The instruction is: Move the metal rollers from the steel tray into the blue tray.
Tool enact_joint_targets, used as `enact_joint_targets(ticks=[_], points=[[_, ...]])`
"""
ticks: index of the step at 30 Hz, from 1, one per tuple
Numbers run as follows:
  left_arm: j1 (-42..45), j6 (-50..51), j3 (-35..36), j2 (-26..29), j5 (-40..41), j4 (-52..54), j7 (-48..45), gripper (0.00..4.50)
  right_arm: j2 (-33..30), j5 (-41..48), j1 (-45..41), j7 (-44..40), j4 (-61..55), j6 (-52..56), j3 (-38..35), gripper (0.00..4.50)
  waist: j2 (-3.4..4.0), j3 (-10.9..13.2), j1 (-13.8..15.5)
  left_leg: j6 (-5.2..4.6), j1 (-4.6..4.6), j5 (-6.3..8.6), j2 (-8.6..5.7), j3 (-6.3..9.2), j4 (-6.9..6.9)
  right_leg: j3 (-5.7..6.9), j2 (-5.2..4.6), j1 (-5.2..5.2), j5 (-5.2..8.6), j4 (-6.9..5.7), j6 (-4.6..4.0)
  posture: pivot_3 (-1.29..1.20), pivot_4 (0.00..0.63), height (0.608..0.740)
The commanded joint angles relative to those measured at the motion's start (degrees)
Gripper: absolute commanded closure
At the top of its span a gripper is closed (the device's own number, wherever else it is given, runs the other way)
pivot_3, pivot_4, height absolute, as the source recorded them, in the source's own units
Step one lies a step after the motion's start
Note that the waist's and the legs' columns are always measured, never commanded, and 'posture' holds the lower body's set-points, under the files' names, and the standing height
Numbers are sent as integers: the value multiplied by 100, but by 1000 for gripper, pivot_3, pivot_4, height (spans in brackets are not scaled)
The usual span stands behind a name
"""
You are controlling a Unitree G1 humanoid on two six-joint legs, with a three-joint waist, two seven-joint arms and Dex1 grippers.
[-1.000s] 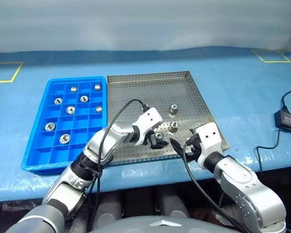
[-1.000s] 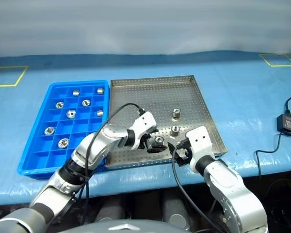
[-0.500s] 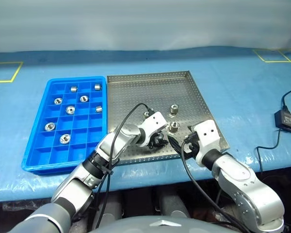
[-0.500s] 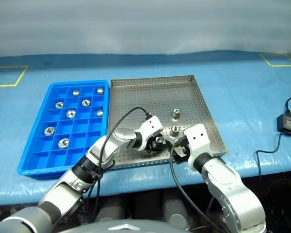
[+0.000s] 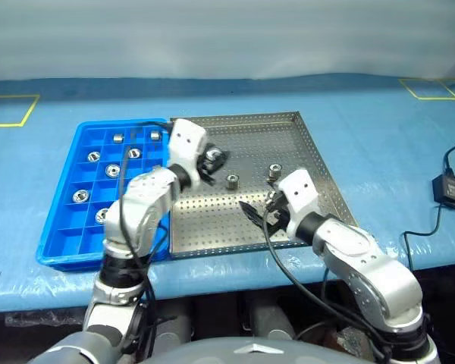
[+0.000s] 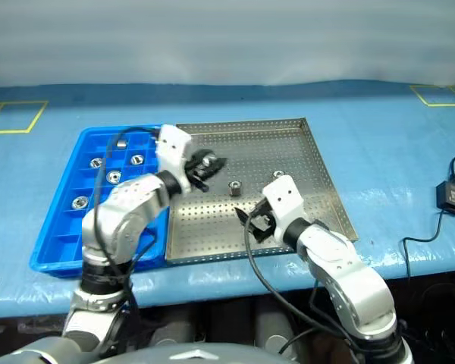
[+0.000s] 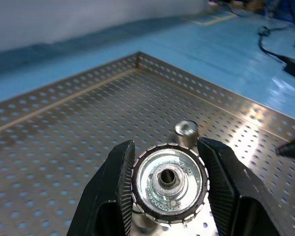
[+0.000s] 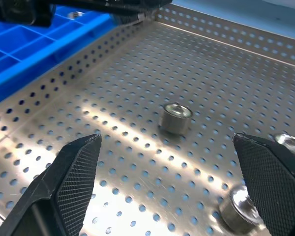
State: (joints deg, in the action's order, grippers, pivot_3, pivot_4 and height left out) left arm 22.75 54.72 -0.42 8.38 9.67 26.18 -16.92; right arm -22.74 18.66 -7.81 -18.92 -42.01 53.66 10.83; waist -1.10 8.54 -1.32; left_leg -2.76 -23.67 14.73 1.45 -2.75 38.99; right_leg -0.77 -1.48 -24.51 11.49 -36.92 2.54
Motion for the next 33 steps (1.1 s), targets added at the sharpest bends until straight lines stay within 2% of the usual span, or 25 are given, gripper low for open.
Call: enact_joint_targets(ticks=[1, 5, 12, 18, 25, 27, 29, 33], points=[[-283, 188, 309, -53, -300, 673, 704, 2770, -40, 90, -291, -382, 88, -322, 282, 0, -6, 3, 94, 1, -2, -1, -1, 5, 0, 4, 0, 0, -4, 0, -4, 112, 150, 740], [-1176, 237, 434, -158, -961, 1463, 1629, 2770, 102, 140, -760, -959, 575, -795, 717, 0, -8, 4, 250, 1, -10, 0, -7, 7, 2, 7, -7, 0, -10, 9, -15, 199, 150, 740], [-2368, 215, 581, -541, -1603, 2102, 2505, 2770, 467, 28, -1227, -1460, 1327, -1310, 1300, 0, -14, 6, 609, 2, -9, -1, -12, 14, 7, 15, -19, 6, -4, 8, -40, 293, 150, 740], [-2766, 178, 664, -772, -2071, 2228, 2993, 2770, 393, 46, -1064, -1681, 1291, -1336, 1394, 0, -14, 6, 789, 3, -10, -2, -14, 19, 11, 26, -28, 8, 2, 9, -33, 324, 150, 740], [-2892, 305, 887, -1026, -2132, 2094, 3014, 2770, 333, 69, -754, -1558, 1097, -1226, 1273, 0, -14, 6, 873, 4, -16, -1, -8, 23, 8, 42, -33, 0, 5, 7, -55, 300, 150, 740], [-2861, 247, 980, -1112, -2080, 2057, 2976, 2057, 301, 123, -617, -1505, 974, -1164, 1173, 0, -14, 6, 871, 4, -17, 0, -9, 23, 8, 49, -64, 1, 9, 8, -50, 289, 150, 740], [-2771, 148, 975, -1122, -2078, 2062, 2941, 1632, 232, 140, -486, -1451, 855, -1099, 1054, 0, -14, 6, 869, 4, -21, 0, -11, 27, 8, 63, -71, -2, 12, 9, -47, 279, 150, 740], [-2529, -135, 785, -1029, -2099, 2047, 2859, 219, 110, 167, -321, -1331, 698, -997, 781, 0, -14, 7, 864, 5, -22, 0, -13, 35, 9, 75, -74, 1, 14, 9, -50, 252, 150, 740]])
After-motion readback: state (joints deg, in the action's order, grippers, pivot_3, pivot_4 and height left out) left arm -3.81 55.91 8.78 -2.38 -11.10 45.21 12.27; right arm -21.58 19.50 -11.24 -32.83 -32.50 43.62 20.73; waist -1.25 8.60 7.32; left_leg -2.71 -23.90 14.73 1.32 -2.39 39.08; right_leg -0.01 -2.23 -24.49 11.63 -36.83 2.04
